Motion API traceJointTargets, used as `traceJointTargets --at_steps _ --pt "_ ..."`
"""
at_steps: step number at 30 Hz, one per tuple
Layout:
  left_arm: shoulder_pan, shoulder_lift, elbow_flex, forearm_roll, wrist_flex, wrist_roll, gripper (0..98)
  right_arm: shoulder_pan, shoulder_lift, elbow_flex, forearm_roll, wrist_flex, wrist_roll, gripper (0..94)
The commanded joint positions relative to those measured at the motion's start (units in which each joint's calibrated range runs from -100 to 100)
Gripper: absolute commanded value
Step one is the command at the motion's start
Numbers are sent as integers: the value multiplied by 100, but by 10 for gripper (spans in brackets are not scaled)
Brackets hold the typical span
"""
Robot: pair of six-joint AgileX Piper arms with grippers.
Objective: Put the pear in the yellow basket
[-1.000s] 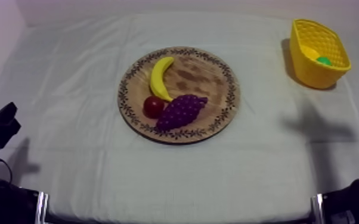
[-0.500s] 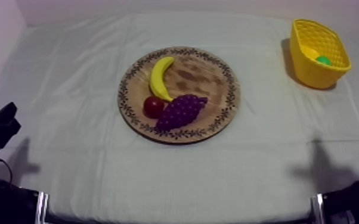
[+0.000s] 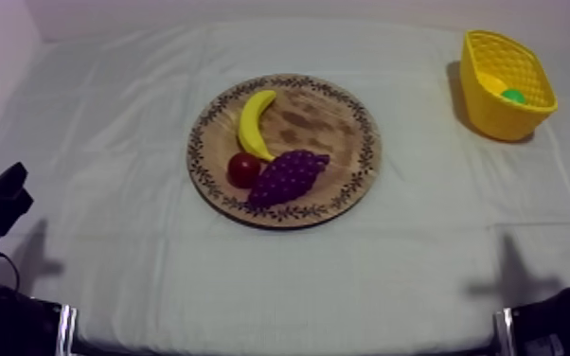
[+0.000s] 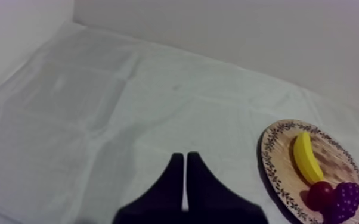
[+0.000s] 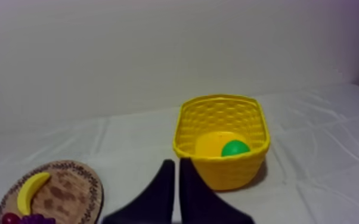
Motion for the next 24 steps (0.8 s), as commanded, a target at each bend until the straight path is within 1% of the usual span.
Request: traceJointTargets --at_steps 1,11,14,17,20,24 --pt "2 0 5 1 -1 -1 1 5 -8 258 -77 -75 114 3" --pt "3 0 5 1 -1 -2 1 13 -19 1485 -464 -558 694 4" --pt "3 0 5 1 -1 0 1 16 -19 1798 -545 -753 783 4" --pt "3 0 5 1 -1 0 1 37 -19 1921 -622 -816 857 5" --pt "3 0 5 1 -1 -5 1 62 -19 1964 -605 -804 1069 5" --pt "3 0 5 1 -1 -5 1 77 -19 1980 -549 -736 1551 5"
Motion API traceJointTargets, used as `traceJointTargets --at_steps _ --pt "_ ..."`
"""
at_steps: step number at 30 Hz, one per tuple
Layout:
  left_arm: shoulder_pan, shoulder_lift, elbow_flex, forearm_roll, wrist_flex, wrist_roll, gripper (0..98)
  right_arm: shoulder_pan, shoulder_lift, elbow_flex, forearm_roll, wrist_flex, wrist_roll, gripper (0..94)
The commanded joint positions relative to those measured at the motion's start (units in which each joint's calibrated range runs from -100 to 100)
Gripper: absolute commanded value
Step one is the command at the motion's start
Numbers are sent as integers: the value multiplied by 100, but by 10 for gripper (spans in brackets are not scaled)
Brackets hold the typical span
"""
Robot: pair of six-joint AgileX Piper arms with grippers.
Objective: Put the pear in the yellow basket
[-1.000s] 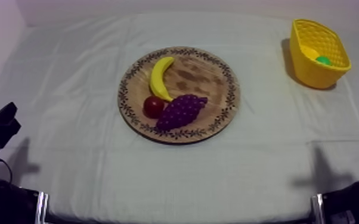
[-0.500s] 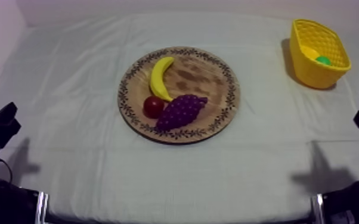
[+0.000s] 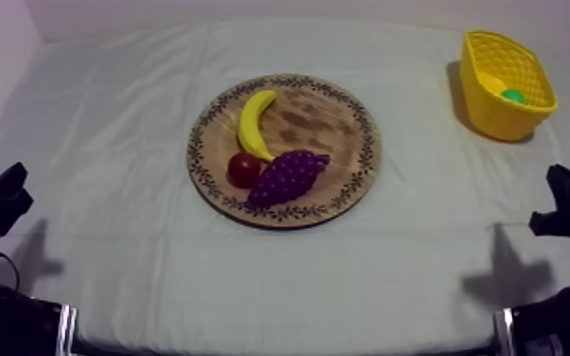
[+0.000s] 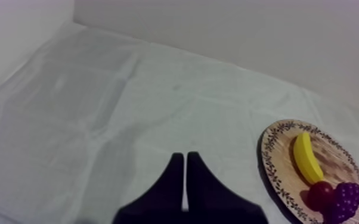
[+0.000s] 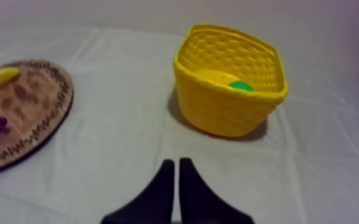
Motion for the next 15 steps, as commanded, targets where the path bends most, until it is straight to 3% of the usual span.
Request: traceJointTargets --at_steps 1,15 --pt "3 0 5 1 -1 -6 1 5 -3 3 11 43 371 5" --pt "3 0 5 1 -1 -3 1 8 -3 7 23 61 311 5"
